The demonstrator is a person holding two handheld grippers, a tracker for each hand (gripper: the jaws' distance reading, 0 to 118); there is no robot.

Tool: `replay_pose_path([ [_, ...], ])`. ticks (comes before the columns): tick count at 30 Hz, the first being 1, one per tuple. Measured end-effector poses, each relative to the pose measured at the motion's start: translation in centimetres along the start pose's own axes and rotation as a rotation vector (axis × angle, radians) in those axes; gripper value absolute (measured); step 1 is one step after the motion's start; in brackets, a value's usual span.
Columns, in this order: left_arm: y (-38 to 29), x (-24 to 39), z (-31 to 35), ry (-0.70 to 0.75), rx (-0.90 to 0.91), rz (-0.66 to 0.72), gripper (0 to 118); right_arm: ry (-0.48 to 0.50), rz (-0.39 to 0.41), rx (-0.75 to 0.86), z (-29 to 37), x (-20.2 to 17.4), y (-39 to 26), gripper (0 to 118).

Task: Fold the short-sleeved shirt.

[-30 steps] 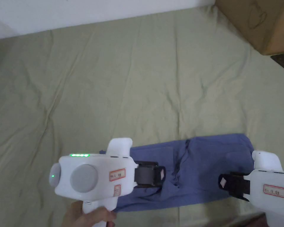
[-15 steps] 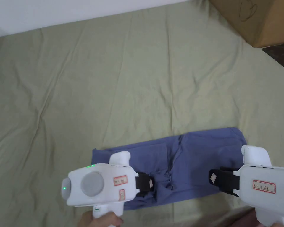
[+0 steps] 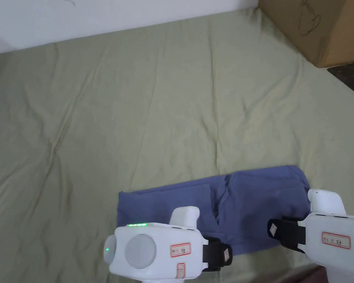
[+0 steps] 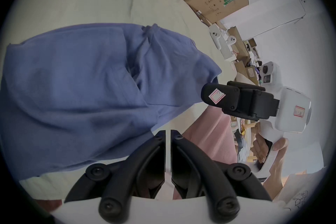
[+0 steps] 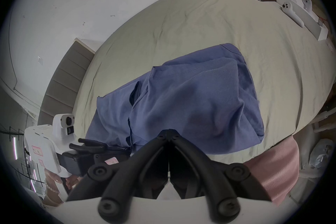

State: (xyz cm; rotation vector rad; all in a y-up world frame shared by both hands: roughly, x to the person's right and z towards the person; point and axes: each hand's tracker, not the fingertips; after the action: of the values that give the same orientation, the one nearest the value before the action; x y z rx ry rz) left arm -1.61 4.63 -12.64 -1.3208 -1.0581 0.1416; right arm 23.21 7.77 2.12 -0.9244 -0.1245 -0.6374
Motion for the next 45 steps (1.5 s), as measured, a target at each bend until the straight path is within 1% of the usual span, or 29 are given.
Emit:
replay_pose_path([
  [1, 0.2, -0.3, 1.1, 0.005, 0.032, 0.018, 5, 0.000, 0.001, 0.000, 0.1, -0.1, 0.1, 0],
  [3, 0.9, -1.7, 4.7, -0.044, 0.138, 0.057, 5, 0.005, 0.005, 0.005, 0.3, -0.4, 0.3, 0],
  [4, 1.2, -1.3, 6.9, -0.050, 0.188, 0.083, 5, 0.006, 0.009, 0.007, 0.4, -0.6, 0.5, 0],
  [7, 1.7, -5.0, 12.1, -0.049, 0.340, 0.170, 5, -0.001, 0.029, 0.012, 0.3, -1.2, 0.8, 0],
  [9, 1.7, -7.9, 14.3, -0.018, 0.374, 0.227, 6, -0.002, 0.033, 0.012, 0.1, -1.6, 0.9, 0],
  [10, 1.2, -9.4, 14.9, -0.001, 0.373, 0.262, 12, 0.003, 0.035, 0.012, 0.0, -1.8, 0.9, 0],
  [11, 0.5, -11.2, 15.4, 0.001, 0.369, 0.300, 22, 0.008, 0.038, 0.009, -0.1, -2.2, 0.9, 0],
  [12, 0.2, -12.7, 15.5, -0.008, 0.363, 0.340, 39, 0.008, 0.041, 0.007, -0.2, -2.4, 0.8, 0],
  [13, -0.4, -14.2, 15.3, -0.021, 0.352, 0.407, 71, 0.009, 0.049, 0.002, -0.4, -2.7, 0.8, 0],
  [14, -0.9, -15.4, 14.7, -0.027, 0.319, 0.462, 96, 0.009, 0.058, -0.006, -0.6, -3.1, 0.7, 0],
  [15, -1.4, -16.5, 14.1, -0.038, 0.297, 0.505, 114, 0.006, 0.070, -0.016, -0.8, -3.5, 0.7, 0],
  [16, -1.9, -17.0, 13.1, -0.071, 0.302, 0.530, 118, 0.004, 0.081, -0.020, -1.0, -3.8, 0.6, 0],
  [18, -2.7, -17.7, 12.1, -0.151, 0.321, 0.609, 117, 0.002, 0.094, -0.029, -1.2, -4.5, 0.6, 0],
  [19, -3.0, -17.9, 11.2, -0.241, 0.315, 0.662, 117, 0.005, 0.100, -0.032, -1.3, -4.9, 0.6, 0],
  [21, -3.0, -17.6, 10.0, -0.344, 0.326, 0.666, 115, 0.008, 0.109, -0.039, -1.5, -5.5, 0.7, 0],
  [22, -2.8, -17.5, 9.5, -0.365, 0.326, 0.662, 95, 0.004, 0.115, -0.043, -1.6, -5.8, 0.8, 0],
  [23, -2.6, -17.4, 9.2, -0.335, 0.321, 0.655, 47, 0.000, 0.123, -0.047, -1.7, -6.2, 0.8, 0],
  [24, -2.2, -17.5, 9.0, -0.312, 0.311, 0.639, 8, -0.006, 0.129, -0.049, -1.8, -6.5, 0.9, 0],
  [25, -2.0, -17.3, 8.6, -0.186, 0.254, 0.612, 7, -0.010, 0.132, -0.051, -1.8, -6.7, 0.9, 0],
  [26, -2.0, -17.4, 8.4, -0.125, 0.223, 0.600, 7, -0.011, 0.135, -0.053, -1.9, -6.9, 1.0, 0],
  [28, -2.2, -18.9, 9.2, -0.296, 0.263, 0.632, 7, -0.010, 0.142, -0.053, -1.9, -7.3, 1.2, 0],
  [29, -2.3, -18.9, 9.8, -0.299, 0.273, 0.626, 7, -0.011, 0.144, -0.050, -1.9, -7.6, 1.3, 0],
  [31, -2.1, -18.7, 11.1, -0.253, 0.280, 0.583, 7, -0.007, 0.145, -0.050, -2.1, -7.9, 1.5, 0],
  [34, -2.2, -20.6, 14.0, -0.201, 0.284, 0.541, 7, 0.000, 0.155, -0.055, -2.5, -8.6, 1.9, 0],
  [37, -2.6, -21.0, 18.4, -0.089, 0.288, 0.485, 7, 0.011, 0.170, -0.055, -2.7, -9.1, 2.0, 0],
  [39, -2.6, -22.2, 21.4, 0.033, 0.272, 0.452, 7, 0.024, 0.169, -0.055, -3.0, -9.1, 1.9, 0],
  [43, -3.3, -23.2, 26.7, 0.216, 0.314, 0.511, 7, 0.021, 0.154, -0.067, -3.7, -8.5, 1.5, 0],
  [44, -3.5, -26.3, 27.8, 0.245, 0.326, 0.523, 7, 0.021, 0.145, -0.073, -3.7, -8.3, 1.3, 0],
  [45, -3.6, -26.0, 28.4, 0.258, 0.339, 0.519, 7, 0.024, 0.140, -0.076, -3.7, -8.1, 1.1, 0],
])
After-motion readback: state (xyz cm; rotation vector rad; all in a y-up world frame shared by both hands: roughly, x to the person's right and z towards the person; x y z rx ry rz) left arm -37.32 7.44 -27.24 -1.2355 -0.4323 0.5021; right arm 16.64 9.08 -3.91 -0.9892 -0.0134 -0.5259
